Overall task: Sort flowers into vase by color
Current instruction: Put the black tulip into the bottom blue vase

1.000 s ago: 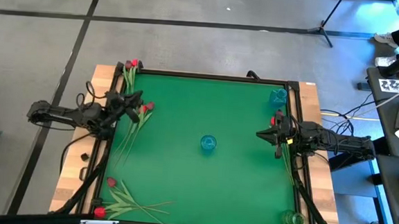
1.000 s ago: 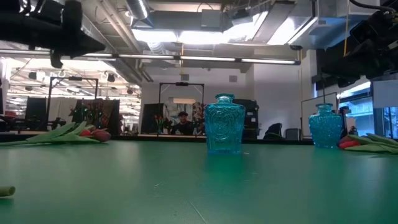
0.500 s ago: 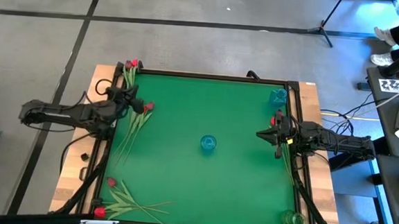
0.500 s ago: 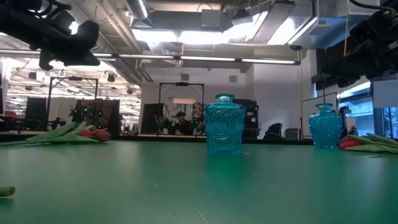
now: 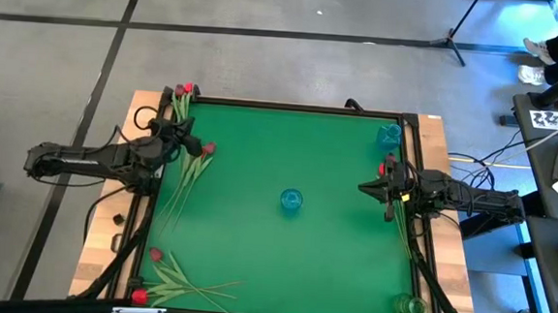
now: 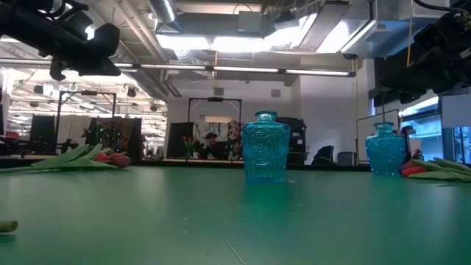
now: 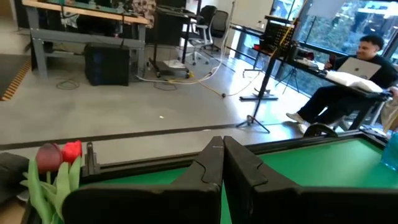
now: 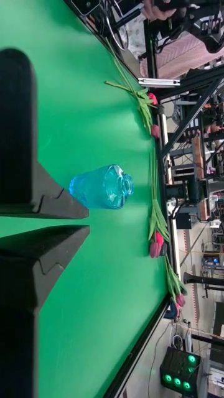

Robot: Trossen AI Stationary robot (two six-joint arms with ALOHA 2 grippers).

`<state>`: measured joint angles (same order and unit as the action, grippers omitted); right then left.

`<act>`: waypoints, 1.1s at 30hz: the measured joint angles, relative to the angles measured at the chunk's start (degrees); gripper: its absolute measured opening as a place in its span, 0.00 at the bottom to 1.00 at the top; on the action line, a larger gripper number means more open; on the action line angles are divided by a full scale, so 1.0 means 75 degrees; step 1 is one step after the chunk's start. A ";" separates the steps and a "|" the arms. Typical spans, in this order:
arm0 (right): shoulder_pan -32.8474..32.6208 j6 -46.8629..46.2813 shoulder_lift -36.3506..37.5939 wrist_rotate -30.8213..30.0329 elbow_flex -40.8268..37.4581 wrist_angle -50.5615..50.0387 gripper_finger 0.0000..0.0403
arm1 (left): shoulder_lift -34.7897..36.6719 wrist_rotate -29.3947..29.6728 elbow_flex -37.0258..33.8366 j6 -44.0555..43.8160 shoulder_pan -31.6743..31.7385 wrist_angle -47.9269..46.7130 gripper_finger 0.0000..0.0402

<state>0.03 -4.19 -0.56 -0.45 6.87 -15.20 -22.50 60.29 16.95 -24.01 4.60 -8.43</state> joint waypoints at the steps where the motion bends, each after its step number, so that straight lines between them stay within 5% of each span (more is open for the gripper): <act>1: 0.0000 0.0000 0.0000 0.0000 0.0000 0.0000 0.07 | 0.0000 -0.0012 0.0000 -0.0102 0.0000 -0.0027 0.00; 12: -0.0003 0.0000 0.0000 -0.0003 0.0000 -0.0001 0.07 | 0.0166 -0.0565 -0.0003 -0.0091 -0.0238 -0.0939 0.00; 18: -0.0001 0.0000 0.0000 -0.0003 0.0000 -0.0003 0.07 | 0.0047 -0.1167 -0.0003 -0.2318 -0.0437 -0.2556 0.00; 24: 0.0000 0.0000 0.0000 -0.0003 0.0000 -0.0003 0.07 | 0.0000 -0.1109 -0.0006 -0.2539 -0.0473 -0.2392 0.00; 33: -0.0003 0.0000 0.0000 0.0000 0.0000 -0.0003 0.07 | -0.0684 -0.3220 -0.0004 -0.3873 0.0779 -0.3390 0.00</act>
<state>0.01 -4.19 -0.56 -0.45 6.87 -15.22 -27.63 36.14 16.92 -53.06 10.44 -33.86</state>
